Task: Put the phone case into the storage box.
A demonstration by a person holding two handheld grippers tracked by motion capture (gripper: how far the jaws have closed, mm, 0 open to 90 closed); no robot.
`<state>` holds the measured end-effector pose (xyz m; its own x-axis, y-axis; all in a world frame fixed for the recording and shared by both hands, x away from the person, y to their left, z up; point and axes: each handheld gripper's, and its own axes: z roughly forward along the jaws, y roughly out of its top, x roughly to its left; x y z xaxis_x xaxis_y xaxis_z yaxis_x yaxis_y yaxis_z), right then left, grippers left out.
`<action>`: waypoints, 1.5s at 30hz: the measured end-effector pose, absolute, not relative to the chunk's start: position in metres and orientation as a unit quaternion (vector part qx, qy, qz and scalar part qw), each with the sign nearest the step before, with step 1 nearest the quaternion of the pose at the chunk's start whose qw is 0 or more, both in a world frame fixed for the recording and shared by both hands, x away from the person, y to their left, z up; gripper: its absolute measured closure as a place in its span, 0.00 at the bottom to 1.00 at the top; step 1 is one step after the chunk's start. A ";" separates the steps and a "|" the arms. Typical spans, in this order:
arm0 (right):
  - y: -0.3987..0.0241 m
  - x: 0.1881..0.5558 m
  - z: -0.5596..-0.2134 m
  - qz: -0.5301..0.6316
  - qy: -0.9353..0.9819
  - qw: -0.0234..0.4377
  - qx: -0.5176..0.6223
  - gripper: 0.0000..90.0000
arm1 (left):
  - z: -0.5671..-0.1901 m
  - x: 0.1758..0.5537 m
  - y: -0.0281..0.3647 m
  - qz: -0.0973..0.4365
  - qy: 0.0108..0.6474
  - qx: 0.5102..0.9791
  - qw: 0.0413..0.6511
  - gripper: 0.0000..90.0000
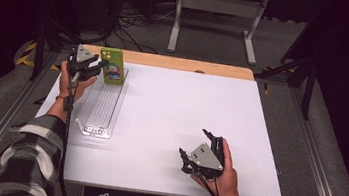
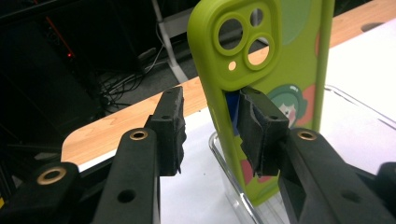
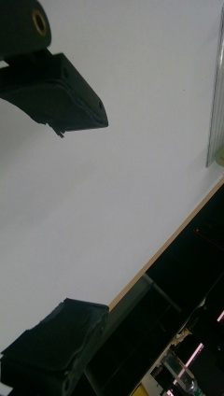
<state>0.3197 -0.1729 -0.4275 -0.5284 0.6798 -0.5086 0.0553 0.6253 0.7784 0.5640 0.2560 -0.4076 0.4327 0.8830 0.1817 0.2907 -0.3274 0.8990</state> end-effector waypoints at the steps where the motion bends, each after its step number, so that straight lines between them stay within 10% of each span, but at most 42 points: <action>1: -0.173 0.320 -0.428 0.366 0.794 0.427 0.231 0.11 | -0.408 0.564 0.256 0.352 0.399 0.735 0.420 0.69; 45: -0.181 0.323 -0.426 0.385 0.783 0.423 0.243 0.11 | -0.395 0.526 0.253 0.350 0.357 0.729 0.468 0.58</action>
